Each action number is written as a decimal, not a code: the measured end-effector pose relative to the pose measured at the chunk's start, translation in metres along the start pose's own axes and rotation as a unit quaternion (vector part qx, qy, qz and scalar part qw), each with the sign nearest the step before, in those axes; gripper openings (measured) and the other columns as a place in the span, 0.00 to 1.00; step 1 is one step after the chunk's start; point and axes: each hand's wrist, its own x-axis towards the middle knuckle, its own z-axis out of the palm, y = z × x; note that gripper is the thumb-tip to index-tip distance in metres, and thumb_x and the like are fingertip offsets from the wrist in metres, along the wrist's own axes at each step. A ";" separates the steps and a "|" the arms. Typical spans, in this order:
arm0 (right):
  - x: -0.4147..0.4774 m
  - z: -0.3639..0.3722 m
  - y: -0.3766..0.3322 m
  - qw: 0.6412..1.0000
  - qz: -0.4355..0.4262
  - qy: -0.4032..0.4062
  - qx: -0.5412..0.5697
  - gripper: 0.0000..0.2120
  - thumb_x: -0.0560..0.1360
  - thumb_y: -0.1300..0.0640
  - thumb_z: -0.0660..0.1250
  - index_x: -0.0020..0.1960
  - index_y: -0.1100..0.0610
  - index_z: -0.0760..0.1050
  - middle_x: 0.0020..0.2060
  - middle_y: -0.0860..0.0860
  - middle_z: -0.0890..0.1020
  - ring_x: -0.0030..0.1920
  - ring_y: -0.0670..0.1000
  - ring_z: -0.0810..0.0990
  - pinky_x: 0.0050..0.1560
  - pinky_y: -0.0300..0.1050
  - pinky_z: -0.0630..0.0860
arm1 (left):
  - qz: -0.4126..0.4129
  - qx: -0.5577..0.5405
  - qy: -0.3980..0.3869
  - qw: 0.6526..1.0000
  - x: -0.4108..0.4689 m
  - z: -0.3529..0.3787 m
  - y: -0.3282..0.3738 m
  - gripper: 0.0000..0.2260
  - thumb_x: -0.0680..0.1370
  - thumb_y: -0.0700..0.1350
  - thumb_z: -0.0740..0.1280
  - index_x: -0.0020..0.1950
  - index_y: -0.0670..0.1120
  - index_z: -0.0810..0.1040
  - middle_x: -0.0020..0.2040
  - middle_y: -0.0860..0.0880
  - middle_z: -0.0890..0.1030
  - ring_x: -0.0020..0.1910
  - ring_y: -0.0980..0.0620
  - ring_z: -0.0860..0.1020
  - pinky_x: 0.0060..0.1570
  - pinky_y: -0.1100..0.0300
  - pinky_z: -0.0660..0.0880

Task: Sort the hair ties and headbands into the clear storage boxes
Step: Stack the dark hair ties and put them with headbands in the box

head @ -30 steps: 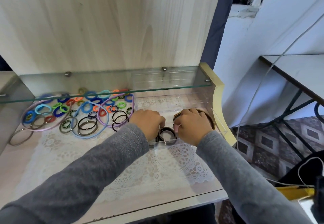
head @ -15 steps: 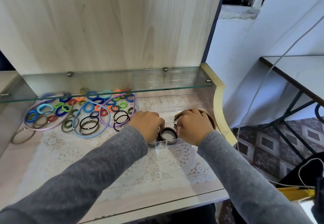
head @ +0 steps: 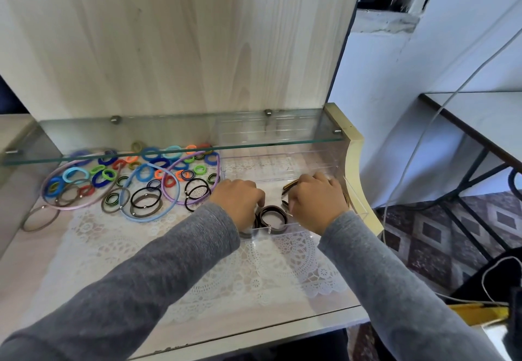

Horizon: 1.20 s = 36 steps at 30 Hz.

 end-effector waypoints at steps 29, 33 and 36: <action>0.010 0.008 -0.015 0.998 -0.039 -0.026 0.037 0.17 0.74 0.55 0.61 0.61 0.44 0.74 0.57 0.50 0.69 0.60 0.54 0.65 0.62 0.51 0.63 | 0.010 0.102 0.039 0.994 -0.006 0.006 -0.015 0.14 0.76 0.37 0.62 0.57 0.52 0.76 0.54 0.52 0.78 0.55 0.48 0.75 0.61 0.52 0.61; 0.011 0.010 -0.015 0.998 -0.040 -0.035 0.036 0.15 0.74 0.54 0.61 0.60 0.45 0.74 0.57 0.50 0.70 0.60 0.54 0.65 0.61 0.51 0.62 | 0.006 0.110 0.047 0.993 -0.007 0.008 -0.015 0.14 0.76 0.35 0.61 0.55 0.51 0.76 0.51 0.51 0.79 0.52 0.48 0.76 0.60 0.52 0.62; 0.011 0.011 -0.015 0.998 -0.043 -0.033 0.037 0.15 0.74 0.53 0.61 0.59 0.45 0.75 0.56 0.50 0.70 0.60 0.54 0.65 0.60 0.51 0.62 | 0.007 0.104 0.047 0.993 -0.009 0.008 -0.016 0.14 0.75 0.35 0.61 0.55 0.51 0.76 0.51 0.51 0.78 0.53 0.47 0.76 0.60 0.52 0.62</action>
